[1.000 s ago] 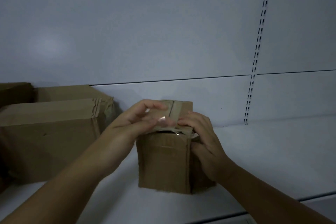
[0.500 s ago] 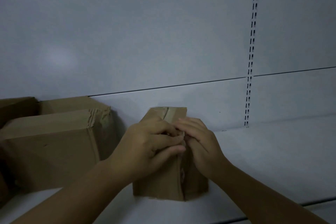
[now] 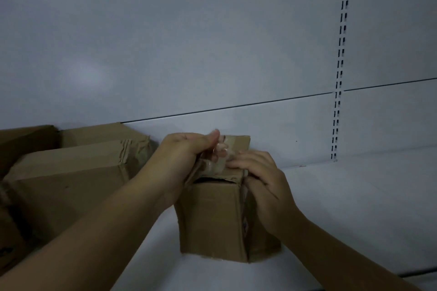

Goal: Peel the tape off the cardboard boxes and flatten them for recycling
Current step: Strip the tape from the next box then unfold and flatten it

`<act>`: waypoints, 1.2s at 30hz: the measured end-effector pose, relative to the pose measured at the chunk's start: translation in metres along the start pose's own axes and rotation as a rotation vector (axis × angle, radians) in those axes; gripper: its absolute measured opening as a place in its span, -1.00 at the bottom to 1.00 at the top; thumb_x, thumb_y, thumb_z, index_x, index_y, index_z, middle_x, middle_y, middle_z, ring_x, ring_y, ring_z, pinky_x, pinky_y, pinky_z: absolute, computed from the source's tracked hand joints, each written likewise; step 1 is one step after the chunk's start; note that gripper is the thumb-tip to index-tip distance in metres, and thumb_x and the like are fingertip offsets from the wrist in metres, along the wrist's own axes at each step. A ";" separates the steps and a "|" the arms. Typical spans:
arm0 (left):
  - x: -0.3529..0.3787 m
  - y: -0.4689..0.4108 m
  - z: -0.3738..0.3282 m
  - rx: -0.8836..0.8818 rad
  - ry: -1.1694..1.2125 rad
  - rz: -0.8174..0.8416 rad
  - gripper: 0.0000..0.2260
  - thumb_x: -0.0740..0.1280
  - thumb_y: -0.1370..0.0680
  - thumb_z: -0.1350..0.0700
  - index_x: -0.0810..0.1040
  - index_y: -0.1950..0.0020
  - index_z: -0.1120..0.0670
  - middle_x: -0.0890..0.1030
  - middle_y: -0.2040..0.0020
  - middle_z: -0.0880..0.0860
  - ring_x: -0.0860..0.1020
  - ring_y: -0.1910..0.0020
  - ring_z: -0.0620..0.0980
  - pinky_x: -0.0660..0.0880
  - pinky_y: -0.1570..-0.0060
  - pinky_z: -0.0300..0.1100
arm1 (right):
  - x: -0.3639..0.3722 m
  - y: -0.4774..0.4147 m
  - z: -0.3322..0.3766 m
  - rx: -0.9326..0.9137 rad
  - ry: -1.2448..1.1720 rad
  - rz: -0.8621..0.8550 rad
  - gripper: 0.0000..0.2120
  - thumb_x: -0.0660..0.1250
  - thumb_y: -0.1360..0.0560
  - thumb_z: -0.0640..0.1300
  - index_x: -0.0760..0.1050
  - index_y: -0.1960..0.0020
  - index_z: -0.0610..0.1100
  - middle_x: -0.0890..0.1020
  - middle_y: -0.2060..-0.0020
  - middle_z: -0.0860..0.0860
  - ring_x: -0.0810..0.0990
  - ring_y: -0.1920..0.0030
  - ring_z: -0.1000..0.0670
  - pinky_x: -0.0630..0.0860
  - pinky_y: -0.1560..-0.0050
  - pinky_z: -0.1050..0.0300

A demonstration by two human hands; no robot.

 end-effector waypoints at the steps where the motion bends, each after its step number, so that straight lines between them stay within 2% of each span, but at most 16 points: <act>1: -0.002 -0.004 0.002 -0.020 0.052 -0.002 -0.73 0.31 -0.53 0.09 0.64 0.29 0.20 0.62 0.40 0.08 0.57 0.45 -0.06 0.47 0.46 -0.32 | 0.000 0.001 0.001 0.003 -0.003 -0.003 -0.70 0.10 -0.51 -0.11 0.60 -0.05 -0.02 0.62 0.01 0.07 0.49 -0.16 0.07 0.36 -0.20 0.28; 4: -0.004 -0.009 0.006 -0.086 0.126 0.050 -0.71 0.15 -0.62 0.08 0.60 0.12 0.17 0.61 0.38 0.06 0.54 0.42 -0.08 0.47 0.42 -0.30 | 0.003 0.001 0.006 -0.003 0.051 0.003 -0.67 0.05 -0.58 0.11 0.55 0.01 0.01 0.57 0.06 0.17 0.46 -0.13 0.12 0.33 -0.15 0.32; 6: -0.008 -0.007 0.001 -0.047 0.138 0.084 -0.70 0.11 -0.62 0.08 0.58 0.09 0.17 0.63 0.33 0.08 0.57 0.34 -0.05 0.52 0.32 -0.28 | 0.006 0.001 0.010 -0.021 0.082 0.012 -0.63 -0.01 -0.57 0.26 0.48 0.01 0.10 0.51 0.03 0.27 0.42 -0.12 0.20 0.32 -0.12 0.38; 8: -0.022 0.000 -0.010 0.151 0.107 0.078 -0.70 0.17 -0.59 0.00 0.60 0.08 0.15 0.66 0.24 0.09 0.60 0.20 0.01 0.56 0.17 -0.23 | 0.008 0.001 0.009 -0.003 0.099 0.044 -0.65 -0.01 -0.53 0.34 0.44 0.04 0.17 0.44 -0.02 0.39 0.40 -0.12 0.24 0.34 -0.08 0.41; 9: -0.031 0.006 -0.015 0.292 0.004 0.080 -0.72 0.24 -0.54 -0.06 0.62 0.04 0.11 0.68 0.17 0.07 0.62 0.10 0.00 0.55 0.07 -0.21 | 0.009 0.002 0.007 0.012 0.108 0.064 -0.67 0.00 -0.52 0.35 0.42 0.03 0.19 0.42 -0.03 0.42 0.40 -0.13 0.25 0.34 -0.07 0.42; 11: -0.035 0.019 -0.011 0.444 -0.314 0.174 -0.66 0.40 -0.39 -0.12 0.59 -0.12 -0.03 0.66 -0.04 -0.04 0.58 -0.12 -0.11 0.49 -0.12 -0.22 | 0.009 0.001 0.006 0.024 0.117 0.099 -0.73 0.05 -0.50 0.32 0.42 -0.01 0.23 0.41 -0.05 0.41 0.39 -0.15 0.24 0.32 -0.09 0.43; 13: -0.035 0.017 0.014 0.359 -0.505 0.317 -0.37 0.52 -0.23 -0.12 0.46 -0.28 -0.12 0.55 -0.22 -0.19 0.47 -0.27 -0.21 0.42 -0.27 -0.16 | 0.010 0.000 0.005 0.036 0.119 0.139 -0.79 0.10 -0.49 0.23 0.43 -0.03 0.25 0.42 -0.07 0.40 0.38 -0.17 0.26 0.28 -0.12 0.48; 15: -0.038 0.014 0.027 0.313 -0.513 0.327 -0.28 0.59 -0.20 -0.05 0.44 -0.32 -0.10 0.51 -0.25 -0.24 0.45 -0.29 -0.22 0.42 -0.31 -0.11 | 0.009 -0.003 0.004 0.062 0.127 0.198 -0.77 0.10 -0.45 0.15 0.45 -0.02 0.18 0.42 -0.09 0.39 0.37 -0.19 0.28 0.27 -0.12 0.51; 18: -0.039 0.013 0.028 0.350 -0.406 0.289 -0.34 0.59 -0.26 0.22 0.44 -0.30 -0.02 0.55 -0.20 -0.17 0.46 -0.27 -0.17 0.41 -0.29 -0.22 | -0.003 -0.006 -0.008 0.183 0.055 0.293 -0.66 0.10 -0.41 0.16 0.56 -0.03 0.12 0.48 -0.13 0.37 0.39 -0.24 0.29 0.30 -0.21 0.39; 20: -0.030 0.016 0.032 0.399 -0.477 0.349 -0.30 0.58 -0.29 0.21 0.39 -0.34 -0.07 0.51 -0.24 -0.18 0.44 -0.30 -0.16 0.39 -0.31 -0.20 | -0.016 -0.010 -0.017 0.333 -0.058 0.362 -0.65 0.15 -0.43 0.12 0.60 -0.09 0.06 0.55 -0.19 0.25 0.42 -0.30 0.18 0.37 -0.26 0.26; 23: -0.017 0.019 0.034 0.484 -0.620 0.376 -0.25 0.58 -0.29 0.10 0.32 -0.37 -0.22 0.44 -0.28 -0.27 0.42 -0.28 -0.20 0.42 -0.27 -0.19 | -0.040 -0.021 -0.022 0.472 -0.076 0.325 -0.77 0.26 -0.52 -0.06 0.57 -0.14 -0.02 0.55 -0.22 0.18 0.49 -0.26 0.12 0.50 -0.10 0.31; 26: -0.011 0.018 0.027 0.591 -0.675 0.303 -0.32 0.61 -0.24 0.04 0.38 -0.24 -0.29 0.44 -0.21 -0.30 0.40 -0.21 -0.28 0.43 -0.16 -0.35 | -0.074 -0.034 0.001 0.319 0.224 0.065 -0.79 0.22 -0.58 -0.18 0.50 -0.09 0.09 0.52 -0.18 0.17 0.50 -0.20 0.16 0.50 -0.21 0.14; 28: -0.005 0.018 0.025 0.708 -0.706 0.265 -0.41 0.58 -0.21 -0.07 0.44 -0.18 -0.28 0.42 -0.17 -0.35 0.37 -0.20 -0.31 0.40 -0.13 -0.40 | -0.085 -0.035 0.046 0.095 0.387 -0.074 -0.88 0.24 -0.54 -0.11 0.47 -0.04 0.08 0.51 -0.11 0.16 0.48 -0.16 0.17 0.44 -0.20 0.30; 30: 0.002 0.015 0.027 0.756 -0.734 0.220 -0.44 0.53 -0.22 -0.16 0.48 -0.19 -0.23 0.37 -0.12 -0.43 0.33 -0.20 -0.35 0.33 -0.16 -0.38 | -0.068 -0.028 0.089 -0.156 0.561 -0.006 -0.84 0.27 -0.46 -0.05 0.47 -0.04 0.03 0.50 -0.09 0.11 0.46 -0.15 0.16 0.39 -0.17 0.34; 33: 0.014 0.012 0.029 0.795 -0.749 0.194 -0.45 0.53 -0.28 -0.18 0.48 -0.23 -0.16 0.29 -0.07 -0.47 0.24 -0.16 -0.45 0.20 -0.14 -0.44 | -0.020 -0.004 0.108 -0.392 0.815 0.255 -0.74 0.33 -0.42 0.02 0.46 -0.08 -0.01 0.53 -0.12 -0.01 0.46 -0.14 0.03 0.38 -0.15 0.11; 36: 0.018 0.010 0.026 0.798 -0.745 0.206 -0.45 0.55 -0.26 -0.14 0.52 -0.20 -0.11 0.29 -0.02 -0.44 0.26 -0.05 -0.36 0.24 -0.09 -0.41 | -0.001 0.006 0.089 -0.406 0.896 0.412 -0.73 0.33 -0.43 0.01 0.47 -0.10 -0.04 0.53 -0.17 -0.09 0.46 -0.17 -0.06 0.38 -0.14 0.02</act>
Point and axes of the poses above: each hand's wrist, its own y-axis away from the middle knuckle, its own x-axis out of the palm, z = x × y, the point moved 9 cm from there along -y, towards the middle knuckle
